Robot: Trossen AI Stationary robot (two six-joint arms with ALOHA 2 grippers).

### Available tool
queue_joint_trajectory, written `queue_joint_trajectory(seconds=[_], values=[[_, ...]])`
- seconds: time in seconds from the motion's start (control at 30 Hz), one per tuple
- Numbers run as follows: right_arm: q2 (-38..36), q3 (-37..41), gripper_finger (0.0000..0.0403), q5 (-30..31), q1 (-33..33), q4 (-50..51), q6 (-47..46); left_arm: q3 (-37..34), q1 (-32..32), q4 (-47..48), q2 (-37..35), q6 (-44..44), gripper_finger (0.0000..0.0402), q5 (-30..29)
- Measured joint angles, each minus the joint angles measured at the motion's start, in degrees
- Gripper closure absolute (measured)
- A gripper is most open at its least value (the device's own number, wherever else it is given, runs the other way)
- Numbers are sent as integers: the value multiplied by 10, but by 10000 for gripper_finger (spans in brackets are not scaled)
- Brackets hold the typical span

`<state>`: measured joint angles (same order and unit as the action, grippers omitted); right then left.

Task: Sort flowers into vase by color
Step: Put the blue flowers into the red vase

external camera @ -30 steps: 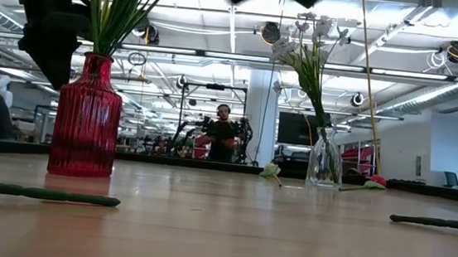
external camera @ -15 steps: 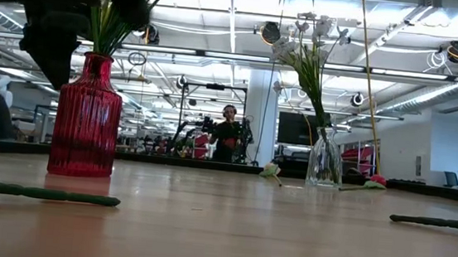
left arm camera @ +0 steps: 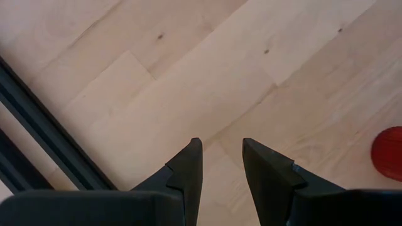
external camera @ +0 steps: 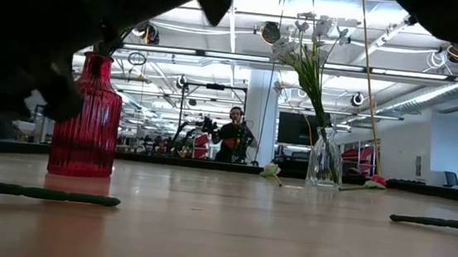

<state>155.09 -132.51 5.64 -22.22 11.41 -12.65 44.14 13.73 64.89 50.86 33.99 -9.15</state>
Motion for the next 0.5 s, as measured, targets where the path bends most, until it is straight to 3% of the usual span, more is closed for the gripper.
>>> queue_joint_trajectory(seconds=[0.13, 0.3, 0.4, 0.5], values=[[15, 0, 174, -1, 2, -10, 15, 0, 0, -1, 0, 0, 281, -4], [14, 0, 217, -13, 0, 17, 75, 0, 0, -4, 0, 0, 281, -5], [13, -1, 266, -13, 0, 49, 84, 0, 0, -5, 0, -1, 281, -7], [6, -3, 341, -16, 0, 115, 48, 0, 0, -7, 0, -3, 281, -8]])
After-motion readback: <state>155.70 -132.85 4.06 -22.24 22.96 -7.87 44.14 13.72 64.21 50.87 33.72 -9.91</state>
